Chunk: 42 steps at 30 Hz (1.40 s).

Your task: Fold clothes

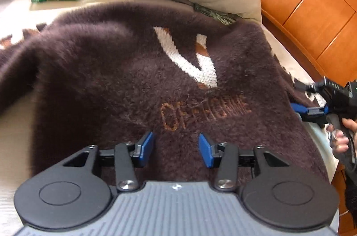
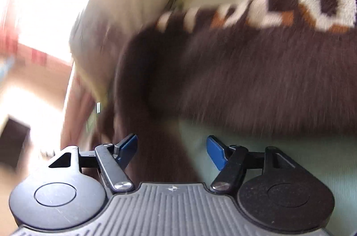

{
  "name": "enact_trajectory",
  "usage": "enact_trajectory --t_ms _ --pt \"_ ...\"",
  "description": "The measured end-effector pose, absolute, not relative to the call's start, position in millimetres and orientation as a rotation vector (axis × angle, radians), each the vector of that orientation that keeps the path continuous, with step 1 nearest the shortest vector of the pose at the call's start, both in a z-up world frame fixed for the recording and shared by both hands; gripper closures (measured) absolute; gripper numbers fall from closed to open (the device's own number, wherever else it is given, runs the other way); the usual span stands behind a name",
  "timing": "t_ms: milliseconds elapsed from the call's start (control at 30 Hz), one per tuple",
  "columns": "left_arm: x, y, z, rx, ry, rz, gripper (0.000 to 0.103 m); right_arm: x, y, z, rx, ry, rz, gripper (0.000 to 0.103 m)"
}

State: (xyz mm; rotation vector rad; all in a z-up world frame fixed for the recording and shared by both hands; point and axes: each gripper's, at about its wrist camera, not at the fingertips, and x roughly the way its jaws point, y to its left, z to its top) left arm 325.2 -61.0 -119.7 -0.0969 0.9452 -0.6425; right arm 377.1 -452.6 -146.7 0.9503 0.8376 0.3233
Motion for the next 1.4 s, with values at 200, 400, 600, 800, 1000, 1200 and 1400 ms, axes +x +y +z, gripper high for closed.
enact_trajectory --t_ms 200,400,600,800,1000,1200,1400 --pt "325.0 -68.9 -121.8 -0.077 0.917 -0.663 0.04 404.5 -460.8 -147.6 0.896 0.766 0.105 0.083" --pt "323.9 -71.5 -116.7 -0.036 0.929 -0.661 0.04 411.3 -472.0 -125.2 0.717 0.721 0.062 0.089" --pt "325.5 -73.1 -115.0 -0.024 0.937 -0.662 0.04 420.1 -513.8 -89.3 0.587 0.642 -0.081 0.091" --pt "324.6 -72.6 -107.4 -0.006 0.914 -0.663 0.04 421.9 -514.1 -80.8 0.561 0.722 -0.074 0.07" --pt "331.5 -62.2 -92.5 0.011 0.858 -0.649 0.04 370.9 -446.3 -94.8 0.494 0.845 0.178 0.065" --pt "351.3 -48.4 -97.6 -0.037 0.843 -0.586 0.04 356.9 -375.6 -102.4 0.319 0.881 0.301 0.065" --pt "370.0 -56.9 -105.7 0.018 0.839 -0.581 0.038 380.5 -317.0 -66.9 0.22 0.748 0.455 0.061"
